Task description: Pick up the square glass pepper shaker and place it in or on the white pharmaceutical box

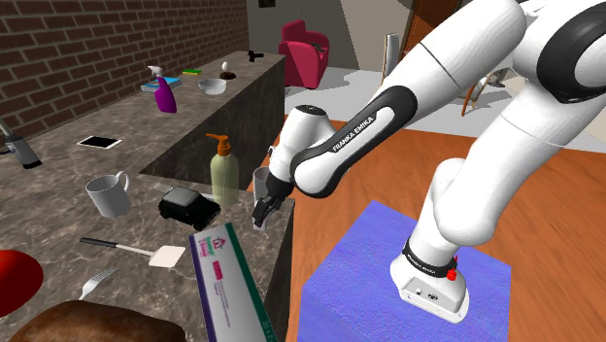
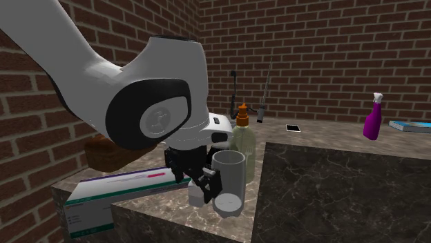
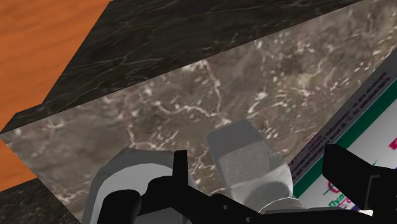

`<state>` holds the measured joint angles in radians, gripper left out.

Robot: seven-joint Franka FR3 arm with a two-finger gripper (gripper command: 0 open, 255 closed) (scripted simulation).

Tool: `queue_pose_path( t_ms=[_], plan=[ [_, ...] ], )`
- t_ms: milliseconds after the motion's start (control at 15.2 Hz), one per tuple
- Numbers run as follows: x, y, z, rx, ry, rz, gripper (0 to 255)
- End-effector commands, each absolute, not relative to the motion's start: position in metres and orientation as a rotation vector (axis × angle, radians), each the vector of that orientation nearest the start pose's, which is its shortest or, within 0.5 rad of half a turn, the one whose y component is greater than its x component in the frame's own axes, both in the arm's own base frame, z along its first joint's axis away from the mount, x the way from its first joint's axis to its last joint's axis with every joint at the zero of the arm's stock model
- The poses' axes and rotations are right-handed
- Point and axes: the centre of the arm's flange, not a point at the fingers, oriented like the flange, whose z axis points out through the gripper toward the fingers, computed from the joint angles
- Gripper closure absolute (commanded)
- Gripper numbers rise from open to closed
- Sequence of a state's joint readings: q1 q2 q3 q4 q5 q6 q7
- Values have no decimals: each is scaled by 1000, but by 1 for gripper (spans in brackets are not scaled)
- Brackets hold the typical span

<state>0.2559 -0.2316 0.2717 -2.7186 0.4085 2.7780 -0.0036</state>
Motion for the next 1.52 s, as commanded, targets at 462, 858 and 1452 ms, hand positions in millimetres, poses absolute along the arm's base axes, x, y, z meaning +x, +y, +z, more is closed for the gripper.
queue_pose_path(
  t_ms=[462,858,1452],
  plan=[
    [373,193,323,-2903,-250,-358,255],
    [373,193,339,-2903,-250,-358,255],
    [373,193,387,-2903,-250,-358,255]
  ],
)
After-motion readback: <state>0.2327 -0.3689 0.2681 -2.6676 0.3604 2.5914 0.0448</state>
